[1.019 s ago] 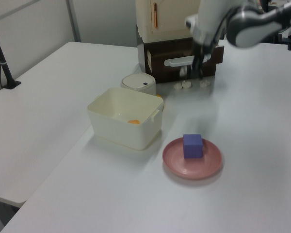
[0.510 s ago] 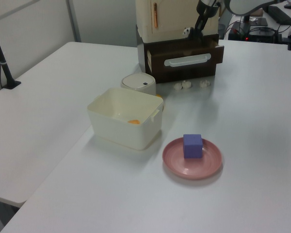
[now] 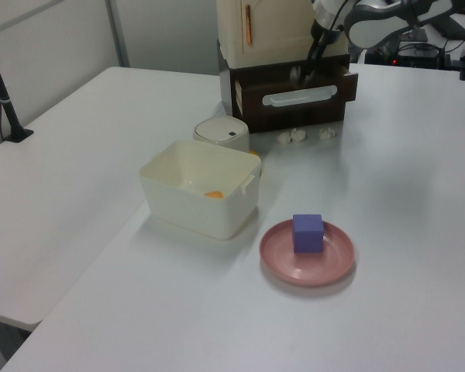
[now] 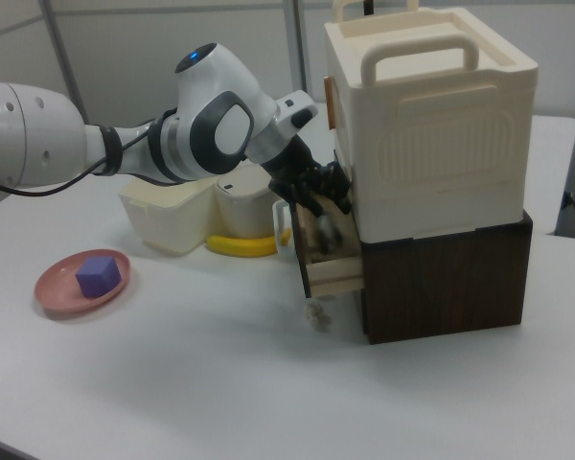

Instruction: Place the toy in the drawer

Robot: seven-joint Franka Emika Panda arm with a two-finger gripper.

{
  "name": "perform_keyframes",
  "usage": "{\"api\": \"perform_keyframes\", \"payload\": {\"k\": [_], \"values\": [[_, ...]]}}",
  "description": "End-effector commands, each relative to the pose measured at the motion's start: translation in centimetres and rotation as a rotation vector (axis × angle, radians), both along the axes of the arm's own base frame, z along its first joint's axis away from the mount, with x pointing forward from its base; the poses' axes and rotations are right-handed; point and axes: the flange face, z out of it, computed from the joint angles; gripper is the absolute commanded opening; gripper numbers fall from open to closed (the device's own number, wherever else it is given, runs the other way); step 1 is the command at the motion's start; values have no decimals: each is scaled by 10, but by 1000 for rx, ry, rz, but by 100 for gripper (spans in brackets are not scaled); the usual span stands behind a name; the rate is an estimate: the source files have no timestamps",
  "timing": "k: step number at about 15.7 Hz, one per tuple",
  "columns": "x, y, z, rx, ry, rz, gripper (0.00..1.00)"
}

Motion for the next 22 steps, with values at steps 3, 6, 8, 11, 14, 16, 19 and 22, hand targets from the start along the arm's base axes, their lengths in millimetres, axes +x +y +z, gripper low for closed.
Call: {"api": "perform_keyframes", "payload": {"k": [3, 6, 8, 11, 14, 16, 19, 22], "values": [[5, 46, 32, 107, -89, -180, 100], [-20, 97, 46, 201, 64, -279, 100], [-40, 122, 54, 322, 185, -306, 100], [-59, 154, 60, 358, 301, -281, 100], [-66, 147, 64, 331, 364, -147, 100], [-70, 125, 72, 338, 370, -99, 100], [-70, 117, 77, 350, 357, -93, 100], [-70, 112, 80, 341, 359, -60, 100]]}}
